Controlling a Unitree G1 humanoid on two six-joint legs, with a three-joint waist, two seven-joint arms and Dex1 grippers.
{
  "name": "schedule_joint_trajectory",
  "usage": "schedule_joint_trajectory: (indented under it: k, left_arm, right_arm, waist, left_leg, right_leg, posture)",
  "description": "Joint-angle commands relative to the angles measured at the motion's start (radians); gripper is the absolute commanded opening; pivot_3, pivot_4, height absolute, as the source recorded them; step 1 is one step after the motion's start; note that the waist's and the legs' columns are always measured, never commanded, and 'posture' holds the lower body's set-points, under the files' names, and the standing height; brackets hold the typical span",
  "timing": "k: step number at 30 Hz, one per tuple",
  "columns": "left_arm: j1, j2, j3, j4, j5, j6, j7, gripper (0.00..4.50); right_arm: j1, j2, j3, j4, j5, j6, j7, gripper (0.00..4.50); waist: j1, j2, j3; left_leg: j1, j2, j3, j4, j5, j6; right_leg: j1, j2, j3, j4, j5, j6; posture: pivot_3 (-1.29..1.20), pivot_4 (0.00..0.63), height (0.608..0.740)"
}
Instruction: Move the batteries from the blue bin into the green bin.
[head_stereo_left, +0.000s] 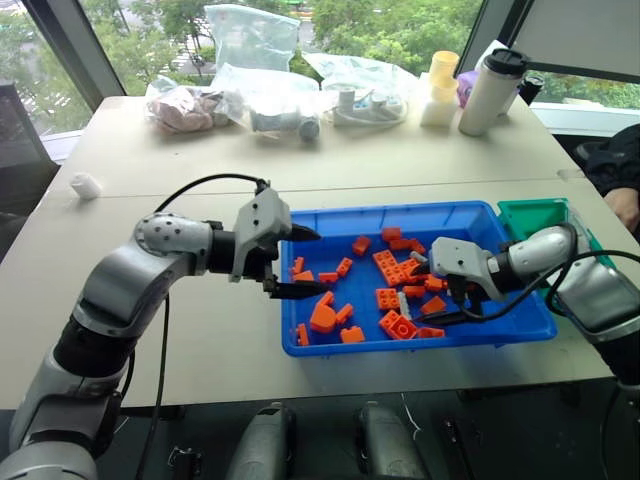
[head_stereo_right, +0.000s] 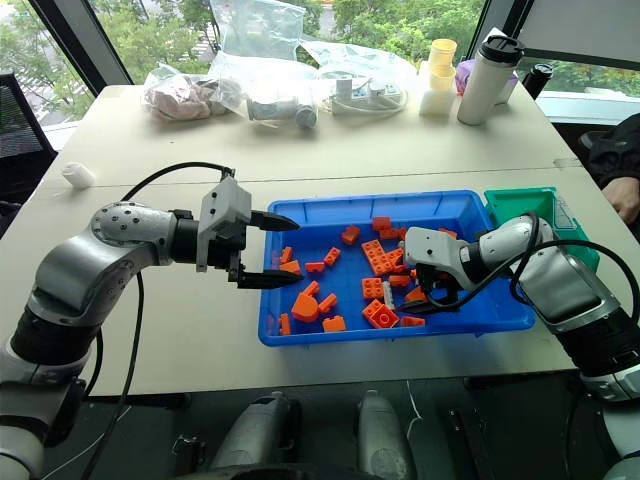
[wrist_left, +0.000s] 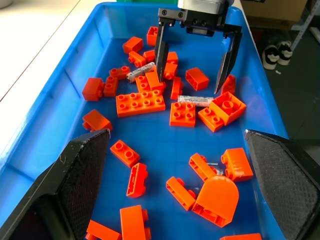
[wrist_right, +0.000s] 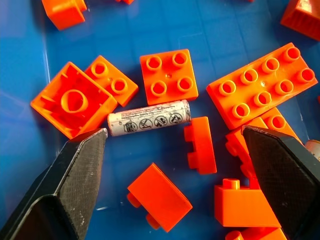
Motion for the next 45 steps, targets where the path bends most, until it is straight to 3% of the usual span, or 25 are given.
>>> schedule_joint_trajectory:
  k: [1,14,17,20,30,35,41,45]
  left_arm:
    - [-0.004,0.007,0.025,-0.034,-0.014,-0.001,0.004,4.5]
    - [-0.014,0.002,0.015,-0.022,-0.003,-0.01,0.004,4.5]
    - [-0.014,-0.001,0.013,-0.021,-0.002,-0.011,0.006,4.5]
    - [-0.014,-0.002,0.014,-0.021,-0.001,-0.012,0.006,4.5]
    - [-0.019,-0.001,0.014,-0.017,0.0,-0.01,0.005,4.5]
    - [-0.025,-0.009,0.023,-0.012,-0.005,-0.015,0.009,4.5]
    - [-0.061,-0.098,0.044,0.014,-0.024,-0.013,0.068,4.5]
    - [-0.09,-0.148,0.03,0.038,-0.03,-0.022,0.077,4.5]
  right_arm:
    - [-0.017,0.018,-0.004,-0.009,-0.007,-0.019,0.028,4.45]
    - [-0.007,0.065,0.027,0.038,-0.087,-0.062,0.037,4.45]
    - [-0.006,0.073,0.026,0.042,-0.092,-0.067,0.039,3.67]
    - [-0.008,0.076,0.022,0.041,-0.094,-0.069,0.04,2.26]
    - [-0.029,0.07,-0.031,0.009,-0.078,-0.039,0.0,2.21]
    - [-0.049,0.048,-0.189,-0.024,0.02,0.122,-0.051,2.21]
    - [-0.047,0.032,-0.428,-0.014,0.119,0.298,-0.176,2.21]
    - [-0.002,-0.008,-0.67,0.089,0.083,0.368,-0.377,2.21]
  waist:
    - [0.0,0.0,0.0]
    - [0.0,0.0,0.0]
    - [0.0,0.0,0.0]
    - [0.0,0.0,0.0]
    - [0.001,0.0,0.0]
    - [0.001,0.0,0.0]
    - [0.006,0.0,0.0]
    - [0.011,0.0,0.0]
  left_leg:
    - [0.0,0.0,0.0,0.0,0.0,0.0]
    - [0.0,0.0,0.0,0.0,0.0,0.0]
    - [0.0,0.0,0.0,0.0,0.0,0.0]
    - [0.0,0.0,0.0,0.0,0.0,0.0]
    - [0.0,0.0,0.0,0.0,0.0,0.0]
    - [0.0,0.0,0.0,0.0,0.0,0.0]
    - [0.0,-0.001,0.0,0.0,0.0,0.0]
    - [0.0,-0.001,0.0,0.0,0.0,0.0]
  right_leg:
    - [0.0,0.0,0.0,0.0,0.0,0.0]
    - [0.0,0.0,0.0,0.0,0.0,0.0]
    - [0.0,0.0,0.0,0.0,0.0,0.0]
    - [0.0,0.0,0.0,0.0,0.0,0.0]
    - [0.0,0.0,0.0,0.0,0.0,0.0]
    - [0.0,0.0,0.0,0.0,0.0,0.0]
    - [0.001,-0.001,0.0,0.0,0.0,0.0]
    - [0.0,-0.002,0.0,0.0,0.0,0.0]
  posture:
    - [0.0,0.15,0.74]
    - [0.0,0.15,0.74]
    - [0.0,0.15,0.74]
    - [0.0,0.15,0.74]
    - [0.0,0.15,0.74]
    - [0.0,0.15,0.74]
    - [0.0,0.15,0.74]
    - [0.0,0.15,0.74]
